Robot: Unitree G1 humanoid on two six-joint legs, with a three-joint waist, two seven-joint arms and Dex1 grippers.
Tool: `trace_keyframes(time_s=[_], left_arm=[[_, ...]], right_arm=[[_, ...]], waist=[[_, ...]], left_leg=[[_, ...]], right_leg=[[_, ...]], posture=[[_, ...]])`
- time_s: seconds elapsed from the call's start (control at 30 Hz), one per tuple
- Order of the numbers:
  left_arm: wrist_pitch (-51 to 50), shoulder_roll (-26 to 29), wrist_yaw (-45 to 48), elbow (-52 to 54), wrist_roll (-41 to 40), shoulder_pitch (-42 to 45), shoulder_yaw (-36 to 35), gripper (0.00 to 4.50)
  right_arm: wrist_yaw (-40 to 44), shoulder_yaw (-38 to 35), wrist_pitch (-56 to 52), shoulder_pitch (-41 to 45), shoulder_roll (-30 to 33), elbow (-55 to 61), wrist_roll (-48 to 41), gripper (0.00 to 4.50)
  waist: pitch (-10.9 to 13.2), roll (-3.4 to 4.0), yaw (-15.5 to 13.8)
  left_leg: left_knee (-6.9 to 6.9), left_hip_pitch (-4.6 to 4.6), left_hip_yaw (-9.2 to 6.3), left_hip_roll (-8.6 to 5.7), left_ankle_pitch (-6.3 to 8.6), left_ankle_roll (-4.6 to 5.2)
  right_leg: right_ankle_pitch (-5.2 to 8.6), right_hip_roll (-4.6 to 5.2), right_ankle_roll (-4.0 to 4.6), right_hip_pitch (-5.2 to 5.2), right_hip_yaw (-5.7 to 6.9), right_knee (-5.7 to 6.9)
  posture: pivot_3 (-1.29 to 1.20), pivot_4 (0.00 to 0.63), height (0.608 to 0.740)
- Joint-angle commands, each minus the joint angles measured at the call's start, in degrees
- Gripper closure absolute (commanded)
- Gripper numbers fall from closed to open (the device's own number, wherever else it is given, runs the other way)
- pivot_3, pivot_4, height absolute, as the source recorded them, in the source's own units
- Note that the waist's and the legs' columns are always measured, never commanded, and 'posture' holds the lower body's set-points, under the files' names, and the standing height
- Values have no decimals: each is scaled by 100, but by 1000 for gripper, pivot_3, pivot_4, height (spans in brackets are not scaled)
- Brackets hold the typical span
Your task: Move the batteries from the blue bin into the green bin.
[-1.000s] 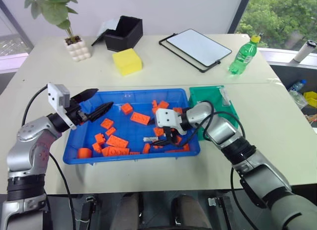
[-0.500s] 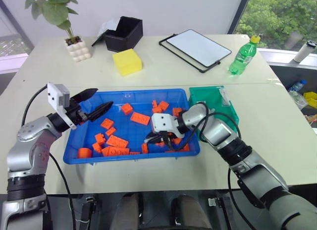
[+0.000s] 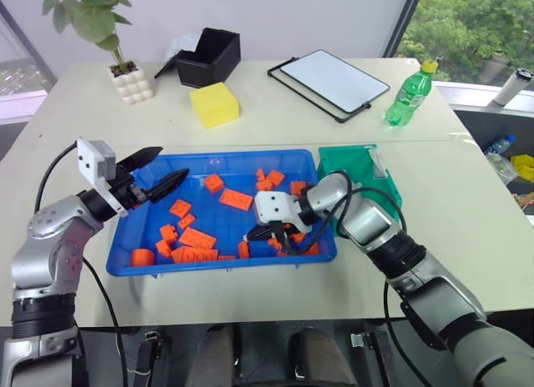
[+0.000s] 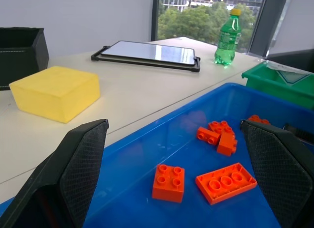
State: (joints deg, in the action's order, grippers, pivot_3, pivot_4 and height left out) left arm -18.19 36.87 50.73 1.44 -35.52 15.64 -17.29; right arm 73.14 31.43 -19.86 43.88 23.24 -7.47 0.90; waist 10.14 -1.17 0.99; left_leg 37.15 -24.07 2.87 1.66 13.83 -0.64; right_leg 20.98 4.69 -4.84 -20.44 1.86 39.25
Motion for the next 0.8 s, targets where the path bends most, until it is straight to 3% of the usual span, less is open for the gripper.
trace_keyframes(time_s=[0.03,0.2,0.5,0.8], left_arm=[[137,16,-1,149,-29,13,-177,0],[170,16,1,121,-22,24,-180,0],[211,16,-28,132,-25,0,-185,0],[242,-12,-58,133,-28,-5,-183,0]], right_arm=[[-91,129,-92,-89,76,-194,230,2669],[-50,154,-55,-50,59,-305,279,274],[-87,215,184,10,77,-523,436,274],[-81,381,1212,271,361,-954,946,274]], waist=[[0,0,-1],[0,0,3],[0,0,5],[-2,-3,-7]], left_leg=[[0,0,0,0,0,0],[-1,-2,0,-1,0,0],[-2,-1,0,-1,0,0],[-1,0,0,-2,0,0]], right_leg=[[0,0,0,0,0,0],[0,1,0,-2,0,-1],[0,1,0,-1,0,-1],[0,3,0,1,1,-2]], posture=[[0,150,740],[0,150,740],[0,150,740],[0,150,740]])
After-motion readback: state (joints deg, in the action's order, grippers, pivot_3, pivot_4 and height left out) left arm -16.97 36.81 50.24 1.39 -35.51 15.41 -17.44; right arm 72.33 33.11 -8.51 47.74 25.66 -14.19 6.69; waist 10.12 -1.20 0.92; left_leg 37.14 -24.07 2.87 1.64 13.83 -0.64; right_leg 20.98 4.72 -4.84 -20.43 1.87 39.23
